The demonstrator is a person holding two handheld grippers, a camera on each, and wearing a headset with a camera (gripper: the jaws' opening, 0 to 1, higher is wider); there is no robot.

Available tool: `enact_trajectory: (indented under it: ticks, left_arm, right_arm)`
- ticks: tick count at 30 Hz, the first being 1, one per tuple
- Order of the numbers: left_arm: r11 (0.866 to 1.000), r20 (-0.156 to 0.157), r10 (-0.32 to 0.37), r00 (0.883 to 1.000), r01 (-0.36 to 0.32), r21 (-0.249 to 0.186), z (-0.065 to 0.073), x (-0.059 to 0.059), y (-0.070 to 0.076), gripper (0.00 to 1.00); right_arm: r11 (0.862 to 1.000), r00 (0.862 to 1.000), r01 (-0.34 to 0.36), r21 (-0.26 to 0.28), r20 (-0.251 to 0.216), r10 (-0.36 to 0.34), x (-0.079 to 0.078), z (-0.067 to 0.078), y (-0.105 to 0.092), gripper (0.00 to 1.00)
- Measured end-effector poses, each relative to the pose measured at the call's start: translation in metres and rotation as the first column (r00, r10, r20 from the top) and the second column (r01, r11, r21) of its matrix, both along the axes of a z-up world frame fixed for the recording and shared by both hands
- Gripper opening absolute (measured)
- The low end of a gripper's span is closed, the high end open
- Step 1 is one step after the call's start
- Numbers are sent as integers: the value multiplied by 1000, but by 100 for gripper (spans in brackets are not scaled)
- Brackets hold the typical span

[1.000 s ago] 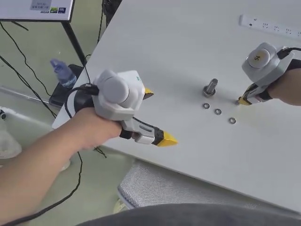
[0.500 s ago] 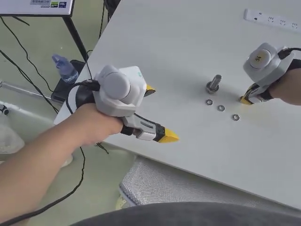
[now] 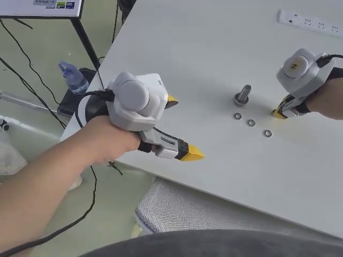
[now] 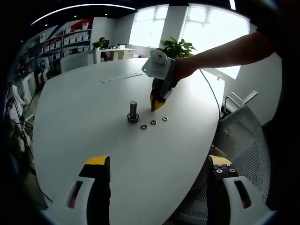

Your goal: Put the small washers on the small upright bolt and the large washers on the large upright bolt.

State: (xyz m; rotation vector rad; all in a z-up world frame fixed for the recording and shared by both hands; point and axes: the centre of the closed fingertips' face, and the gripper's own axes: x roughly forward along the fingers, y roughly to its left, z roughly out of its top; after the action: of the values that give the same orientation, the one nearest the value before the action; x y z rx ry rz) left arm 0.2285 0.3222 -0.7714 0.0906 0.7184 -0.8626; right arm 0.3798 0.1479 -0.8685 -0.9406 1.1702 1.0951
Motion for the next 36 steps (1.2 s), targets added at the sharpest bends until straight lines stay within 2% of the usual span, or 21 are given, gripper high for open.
enact_trajectory:
  ticks: [8,10,12,21,27,30,36]
  left_arm:
    - [1000,-3,3,1000,-3,4,-1,-1,1,84]
    - [1000,-3,3,1000,-3,3,-1,0,0,84]
    - [1000,-3,3,1000,-3,5,-1,0,0,84]
    - [1000,3,5,1000,-5,4,0,0,0,84]
    - [1000,6,7,1000,-7,8,0,-4,2,85]
    - [1000,14,12,1000,-12,2,3,-4,3,85]
    - [1000,21,3,1000,-3,6,4,-3,3,84]
  right_arm:
    - [1000,1000,-5,2,-5,5,1,-3,-1,15]
    - [1000,1000,-6,16,6,6,3,-2,1,20]
    - [1000,1000,-9,15,-3,9,2,-1,1,23]
    - [1000,1000,-27,11,4,27,7,2,-2,25]
    - [999,1000,-30,27,6,29,4,12,2,25]
    - [999,999,-47,24,7,47,8,8,2,25]
    - [998,998,-55,27,14,55,6,23,2,25]
